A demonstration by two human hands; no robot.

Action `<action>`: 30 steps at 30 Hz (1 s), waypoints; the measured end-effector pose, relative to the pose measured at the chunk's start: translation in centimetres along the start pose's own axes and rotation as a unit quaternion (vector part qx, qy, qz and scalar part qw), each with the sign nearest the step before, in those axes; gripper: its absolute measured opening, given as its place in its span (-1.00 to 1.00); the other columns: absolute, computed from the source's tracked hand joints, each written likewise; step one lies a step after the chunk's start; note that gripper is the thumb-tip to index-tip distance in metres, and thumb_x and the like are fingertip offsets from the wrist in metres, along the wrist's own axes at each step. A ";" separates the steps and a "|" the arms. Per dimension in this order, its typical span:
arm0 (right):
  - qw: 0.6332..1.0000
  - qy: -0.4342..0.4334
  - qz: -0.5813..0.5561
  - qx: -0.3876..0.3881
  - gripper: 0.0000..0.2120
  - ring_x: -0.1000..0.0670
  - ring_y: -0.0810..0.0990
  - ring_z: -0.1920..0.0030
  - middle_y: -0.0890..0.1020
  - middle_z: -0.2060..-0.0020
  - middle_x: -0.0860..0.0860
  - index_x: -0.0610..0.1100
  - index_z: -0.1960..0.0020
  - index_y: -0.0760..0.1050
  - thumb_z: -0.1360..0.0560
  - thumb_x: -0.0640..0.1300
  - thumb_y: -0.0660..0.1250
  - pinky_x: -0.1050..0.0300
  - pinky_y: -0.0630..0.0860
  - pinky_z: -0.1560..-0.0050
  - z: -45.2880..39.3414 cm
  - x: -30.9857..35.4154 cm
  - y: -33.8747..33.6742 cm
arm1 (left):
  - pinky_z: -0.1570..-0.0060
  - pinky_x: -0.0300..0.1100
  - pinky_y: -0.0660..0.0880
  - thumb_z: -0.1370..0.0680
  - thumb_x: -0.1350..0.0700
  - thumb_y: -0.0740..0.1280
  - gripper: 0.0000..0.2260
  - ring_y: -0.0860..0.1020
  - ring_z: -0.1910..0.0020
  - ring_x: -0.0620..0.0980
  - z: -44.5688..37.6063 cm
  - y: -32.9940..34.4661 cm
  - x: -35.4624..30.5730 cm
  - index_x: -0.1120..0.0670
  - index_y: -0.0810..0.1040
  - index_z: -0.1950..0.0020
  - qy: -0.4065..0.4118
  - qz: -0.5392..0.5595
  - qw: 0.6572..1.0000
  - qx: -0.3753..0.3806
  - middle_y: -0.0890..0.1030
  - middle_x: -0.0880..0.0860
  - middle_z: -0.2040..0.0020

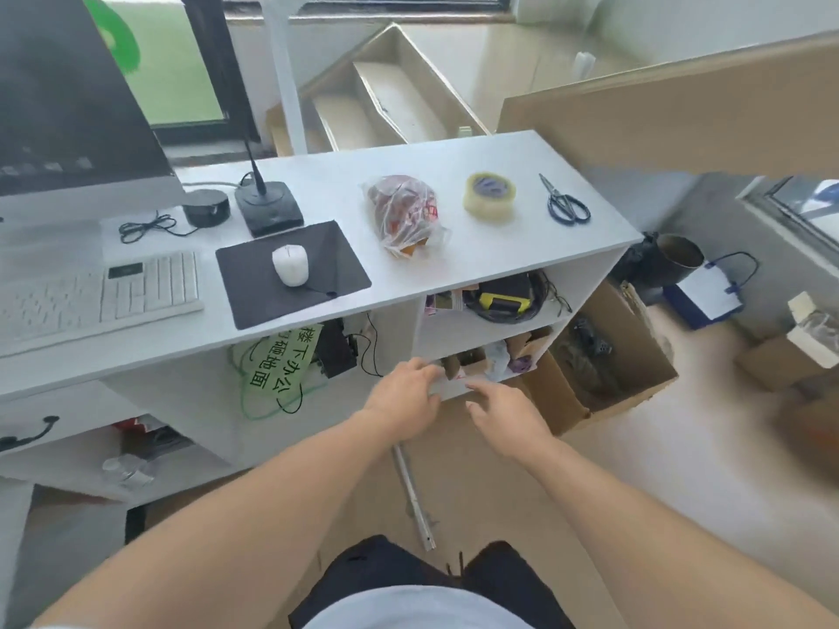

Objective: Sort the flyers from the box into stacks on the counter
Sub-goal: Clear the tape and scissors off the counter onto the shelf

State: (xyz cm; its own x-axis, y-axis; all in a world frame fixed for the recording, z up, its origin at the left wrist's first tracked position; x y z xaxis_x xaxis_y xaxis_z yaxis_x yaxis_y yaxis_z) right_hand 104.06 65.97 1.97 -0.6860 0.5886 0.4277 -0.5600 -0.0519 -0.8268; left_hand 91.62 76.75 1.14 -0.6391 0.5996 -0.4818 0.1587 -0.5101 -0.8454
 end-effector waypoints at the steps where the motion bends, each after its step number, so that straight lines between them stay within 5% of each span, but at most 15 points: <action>1: 1.000 -0.007 -0.013 -0.007 -0.59 -0.05 0.60 -0.22 0.64 -0.24 0.03 0.10 -0.47 0.44 -0.63 0.01 0.26 0.07 0.51 -0.12 -1.9 0.6 -1.0 | -0.38 -0.01 0.39 -0.64 0.02 0.26 -0.59 0.41 -0.42 0.06 -1.7 -1.2 0.2 -0.01 0.41 -0.50 -0.006 0.016 1.000 -0.019 0.42 0.00 -0.45; 6: 0.993 -0.066 -0.075 -0.070 -0.64 0.05 0.56 -0.25 0.55 -0.34 0.14 0.09 -0.43 0.46 -0.65 0.05 0.23 0.01 0.51 -0.23 -12.8 4.1 -6.4 | -0.29 -0.09 0.43 -0.63 0.03 0.28 -0.66 0.46 -0.33 -0.06 -9.3 -7.3 2.4 -0.01 0.47 -0.41 -0.086 0.140 0.974 -0.159 0.48 -0.07 -0.37; 10: 0.972 -0.043 -0.207 -0.105 -0.61 0.06 0.58 -0.13 0.57 -0.23 0.13 0.08 -0.37 0.46 -0.60 0.18 0.28 -0.02 0.52 -0.16 -22.4 6.2 -11.0 | -0.19 -0.11 0.44 -0.63 0.00 0.30 -0.67 0.53 -0.19 -0.06 -14.6 -10.9 6.3 0.01 0.46 -0.39 -0.257 0.296 0.883 -0.260 0.53 -0.06 -0.32; 14: 0.971 -0.012 -0.237 -0.020 -0.29 0.02 0.56 -0.18 0.54 -0.24 0.10 0.06 -0.44 0.34 -0.44 0.43 0.34 -0.05 0.49 -0.20 -30.7 8.1 -13.3 | -0.10 -0.14 0.38 -0.60 -0.05 0.34 -0.56 0.52 -0.24 0.04 -19.3 -11.7 9.6 0.05 0.43 -0.44 -0.395 0.330 0.829 -0.218 0.54 0.01 -0.32; 18: 0.984 -0.033 -0.159 0.076 -0.15 -0.04 0.60 -0.18 0.58 -0.21 0.07 0.04 -0.46 0.30 -0.32 0.45 0.40 -0.06 0.52 -0.17 -35.8 9.8 -13.2 | 0.04 -0.16 0.49 -0.56 0.02 0.36 -0.70 0.57 -0.06 -0.01 -22.4 -10.4 9.5 0.04 0.59 -0.28 -0.443 0.354 0.800 -0.198 0.61 -0.02 -0.20; 24: 0.987 -0.113 -0.044 0.104 -0.53 -0.07 0.61 -0.05 0.64 -0.04 0.08 0.02 -0.15 0.37 -0.42 0.21 0.47 0.03 0.44 0.04 -39.7 12.5 -11.9 | 0.34 -0.26 0.40 -0.58 0.08 0.40 -0.93 0.56 0.21 -0.13 -24.2 -9.1 7.3 -0.07 0.65 -0.02 -0.467 0.312 0.791 -0.241 0.68 -0.06 -0.03; 30: 0.968 -0.226 0.067 0.090 -0.77 -0.14 0.63 -0.01 0.65 0.06 0.03 0.02 -0.10 0.44 -0.50 0.03 0.37 0.05 0.41 0.13 -38.1 13.4 -10.7 | 0.19 -0.26 0.42 -0.59 0.07 0.41 -0.96 0.57 0.05 -0.06 -23.2 -7.4 5.1 -0.08 0.64 0.01 -0.473 0.328 0.769 -0.277 0.63 -0.09 0.03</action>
State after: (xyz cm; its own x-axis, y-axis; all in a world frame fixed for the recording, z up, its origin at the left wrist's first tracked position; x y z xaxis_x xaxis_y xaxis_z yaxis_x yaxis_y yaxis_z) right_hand 118.58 105.17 2.65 -0.8687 0.1568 0.4699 -0.4953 -0.2675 -0.8265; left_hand 104.61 97.90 -0.38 -0.5039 -0.5267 -0.6846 0.8099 -0.0127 -0.5864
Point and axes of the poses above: each hand's wrist, its own z-axis away from the middle knuckle, its own y-axis out of the palm, x = y × z, the point moved 6 cm from there along -z, towards the middle knuckle
